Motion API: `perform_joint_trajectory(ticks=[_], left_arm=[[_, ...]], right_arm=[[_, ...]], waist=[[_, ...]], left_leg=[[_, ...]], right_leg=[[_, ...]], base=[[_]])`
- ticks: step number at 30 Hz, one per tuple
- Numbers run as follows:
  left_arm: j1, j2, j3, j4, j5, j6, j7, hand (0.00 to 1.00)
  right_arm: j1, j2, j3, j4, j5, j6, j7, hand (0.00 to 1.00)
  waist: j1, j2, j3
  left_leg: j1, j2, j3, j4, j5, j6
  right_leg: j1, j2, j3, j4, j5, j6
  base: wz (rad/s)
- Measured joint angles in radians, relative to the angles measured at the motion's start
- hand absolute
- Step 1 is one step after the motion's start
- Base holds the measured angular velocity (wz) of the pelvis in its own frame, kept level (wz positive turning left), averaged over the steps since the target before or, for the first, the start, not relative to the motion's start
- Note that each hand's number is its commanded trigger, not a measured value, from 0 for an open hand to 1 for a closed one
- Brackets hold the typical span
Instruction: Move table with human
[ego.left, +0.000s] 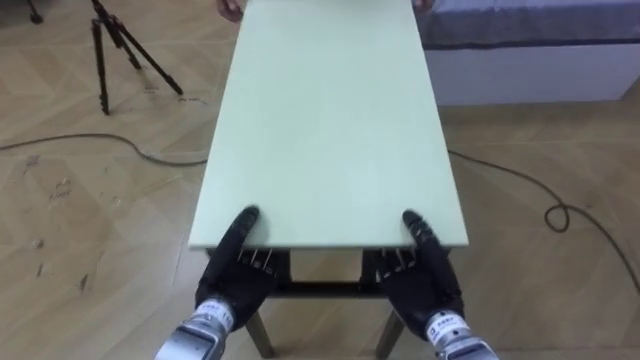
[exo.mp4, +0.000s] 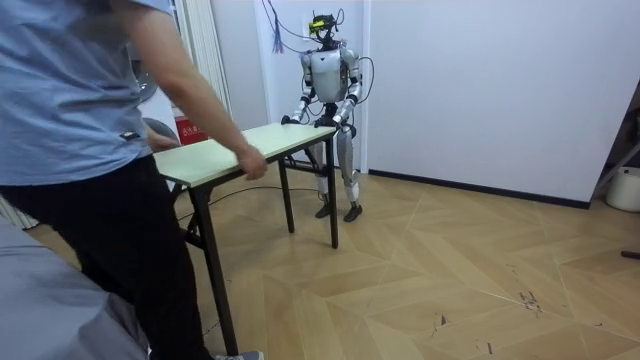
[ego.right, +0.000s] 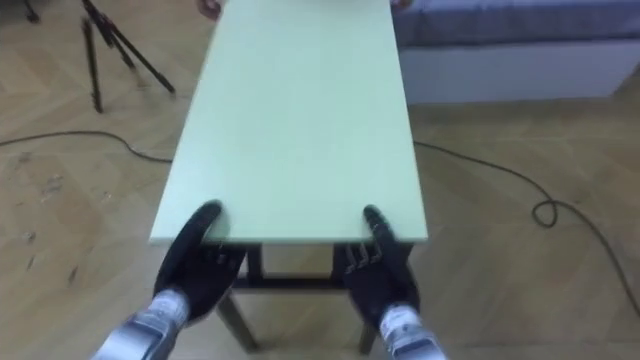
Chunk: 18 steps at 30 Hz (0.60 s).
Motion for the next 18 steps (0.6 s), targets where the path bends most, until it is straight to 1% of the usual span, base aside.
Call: perform_joint_trajectory(ticks=[1, 2, 3, 4, 6, 8, 10, 12, 14, 15, 16, 18], left_arm=[[-0.001, 0.000, -0.001, -0.001, 0.004, 0.001, 0.000, 1.00], [-0.002, 0.000, -0.001, -0.004, 0.008, 0.001, 0.000, 1.00], [-0.008, 0.000, -0.002, -0.005, 0.019, 0.001, -0.001, 1.00], [-0.008, 0.000, -0.003, -0.003, 0.023, 0.001, 0.000, 1.00], [-0.005, -0.003, -0.004, -0.001, 0.029, 0.002, 0.000, 1.00], [-0.005, -0.005, -0.004, -0.001, 0.040, 0.001, 0.000, 1.00], [-0.003, -0.012, -0.004, 0.000, 0.066, -0.012, 0.000, 1.00], [0.000, -0.017, -0.003, 0.001, 0.077, -0.022, -0.005, 1.00], [0.004, -0.018, -0.003, 0.001, 0.077, -0.022, -0.015, 1.00], [0.009, -0.018, -0.003, 0.001, 0.077, -0.024, -0.025, 1.00], [0.011, -0.018, -0.003, 0.001, 0.076, -0.026, -0.035, 1.00], [0.015, -0.019, -0.003, 0.000, 0.077, -0.027, -0.054, 1.00]], right_arm=[[0.002, 0.000, 0.000, 0.001, 0.009, 0.001, -0.002, 1.00], [0.002, -0.001, -0.003, 0.001, 0.012, 0.001, -0.002, 1.00], [0.003, 0.002, -0.013, 0.001, 0.012, 0.003, -0.003, 1.00], [0.004, 0.002, -0.017, 0.001, 0.011, 0.010, -0.011, 1.00], [0.004, 0.002, -0.018, 0.001, 0.008, 0.007, -0.017, 1.00], [0.004, 0.002, -0.019, 0.001, 0.009, 0.007, -0.019, 1.00], [0.004, 0.003, -0.019, 0.001, 0.008, 0.011, -0.019, 1.00], [0.004, 0.005, -0.019, 0.000, 0.008, 0.012, -0.019, 1.00], [0.004, 0.005, -0.019, -0.002, 0.007, 0.011, -0.019, 1.00], [0.004, 0.005, -0.019, -0.007, 0.001, 0.011, -0.019, 1.00], [0.005, 0.005, -0.019, -0.013, -0.006, 0.011, -0.016, 1.00], [0.006, 0.004, -0.020, -0.016, -0.013, 0.008, 0.001, 1.00]], waist=[[-0.009, -0.004, 0.0010], [-0.014, -0.006, 0.0016], [-0.020, -0.012, 0.0025], [-0.012, -0.015, 0.0009], [0.009, -0.015, 0.0011], [0.005, -0.015, 0.0011], [0.004, -0.015, 0.0011], [0.004, -0.015, 0.0011], [0.004, -0.015, 0.0011], [0.004, -0.015, 0.0010], [0.004, -0.016, 0.0006], [-0.001, -0.015, -0.0008]], left_leg=[[0.001, 0.006, 0.049, -0.009, 0.001, 0.000], [0.002, 0.007, 0.059, -0.008, 0.003, 0.002], [0.006, 0.007, 0.060, -0.009, 0.003, 0.003], [0.012, 0.005, 0.059, -0.007, 0.003, 0.004], [0.017, 0.002, 0.056, -0.006, 0.003, 0.004], [0.014, 0.002, 0.057, -0.006, 0.003, 0.004], [0.013, 0.003, 0.058, -0.006, 0.003, 0.004], [0.013, 0.003, 0.060, -0.006, 0.003, 0.004], [0.013, 0.003, 0.060, -0.004, 0.003, 0.004], [0.012, 0.001, 0.061, -0.002, 0.003, 0.004], [0.012, -0.007, 0.061, -0.001, 0.002, 0.005], [0.005, -0.011, 0.060, 0.004, 0.003, 0.007]], right_leg=[[0.005, 0.002, 0.018, -0.002, -0.001, 0.001], [0.004, 0.004, 0.028, -0.002, -0.003, 0.004], [0.002, 0.007, 0.031, -0.001, -0.004, 0.006], [0.003, 0.008, 0.027, -0.001, -0.004, 0.006], [0.005, 0.006, 0.016, -0.002, -0.004, 0.006], [0.006, 0.005, 0.008, -0.002, -0.004, 0.006], [0.006, 0.006, 0.006, -0.002, -0.005, 0.007], [0.006, 0.007, 0.006, -0.002, -0.005, 0.007], [0.006, 0.007, 0.010, -0.002, -0.006, 0.007], [0.006, 0.006, 0.010, -0.001, -0.008, 0.007], [0.005, 0.004, 0.010, -0.001, -0.015, 0.004], [0.006, 0.000, 0.006, 0.001, -0.022, 0.001]], base=[[0.44], [0.34], [0.04], [-0.12], [-0.28], [0.04], [0.03], [0.00], [-0.02], [-0.04], [-0.04], [0.06]])
